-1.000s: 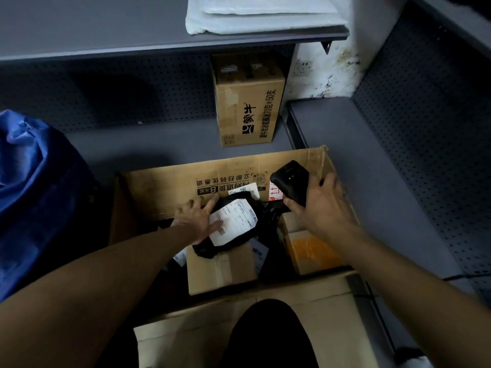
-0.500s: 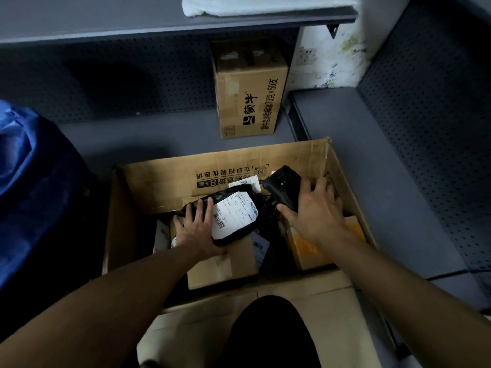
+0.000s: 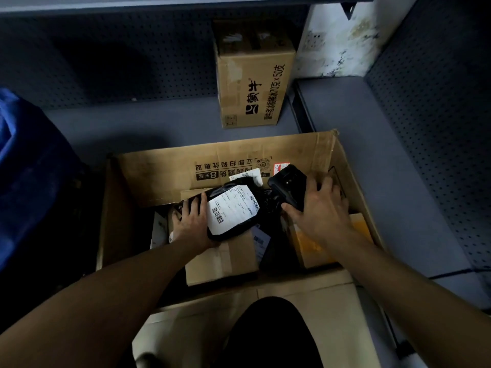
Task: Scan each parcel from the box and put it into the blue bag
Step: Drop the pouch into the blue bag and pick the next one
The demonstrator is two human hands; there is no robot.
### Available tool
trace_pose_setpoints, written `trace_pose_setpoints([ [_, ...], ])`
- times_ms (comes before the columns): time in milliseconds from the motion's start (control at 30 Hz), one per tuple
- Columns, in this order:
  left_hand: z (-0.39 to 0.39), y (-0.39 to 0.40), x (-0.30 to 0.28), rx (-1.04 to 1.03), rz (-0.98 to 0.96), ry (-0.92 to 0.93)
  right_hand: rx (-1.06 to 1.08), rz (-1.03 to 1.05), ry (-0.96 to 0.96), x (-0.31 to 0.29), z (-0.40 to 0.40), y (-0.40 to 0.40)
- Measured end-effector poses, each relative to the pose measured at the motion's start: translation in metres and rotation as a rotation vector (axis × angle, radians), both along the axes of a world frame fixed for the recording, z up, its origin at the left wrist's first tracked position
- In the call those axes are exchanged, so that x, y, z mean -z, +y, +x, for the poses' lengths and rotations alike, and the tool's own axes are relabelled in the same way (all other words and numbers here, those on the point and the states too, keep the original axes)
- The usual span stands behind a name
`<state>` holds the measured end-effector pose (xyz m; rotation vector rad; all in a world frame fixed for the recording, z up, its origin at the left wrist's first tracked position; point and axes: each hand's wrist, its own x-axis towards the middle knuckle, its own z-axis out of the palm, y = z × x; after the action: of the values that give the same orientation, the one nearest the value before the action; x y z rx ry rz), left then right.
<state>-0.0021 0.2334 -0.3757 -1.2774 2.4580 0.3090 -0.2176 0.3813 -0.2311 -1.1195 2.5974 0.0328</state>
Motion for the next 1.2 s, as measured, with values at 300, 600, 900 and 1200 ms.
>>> trace_pose_setpoints([
  [300, -0.001, -0.007, -0.011, 0.041, -0.011, -0.013, 0.001, 0.005, -0.008, -0.007, 0.005, -0.003],
  [600, 0.009, -0.032, -0.073, -0.012, -0.095, 0.086, -0.018, -0.032, 0.034, -0.055, 0.023, -0.012],
  [900, 0.034, -0.046, -0.165, -0.080, -0.202, 0.160, -0.069, -0.121, 0.108, -0.121, 0.056, -0.015],
  [1200, 0.077, -0.049, -0.250, -0.086, -0.352, 0.197, -0.112, -0.221, 0.126, -0.174, 0.093, -0.020],
])
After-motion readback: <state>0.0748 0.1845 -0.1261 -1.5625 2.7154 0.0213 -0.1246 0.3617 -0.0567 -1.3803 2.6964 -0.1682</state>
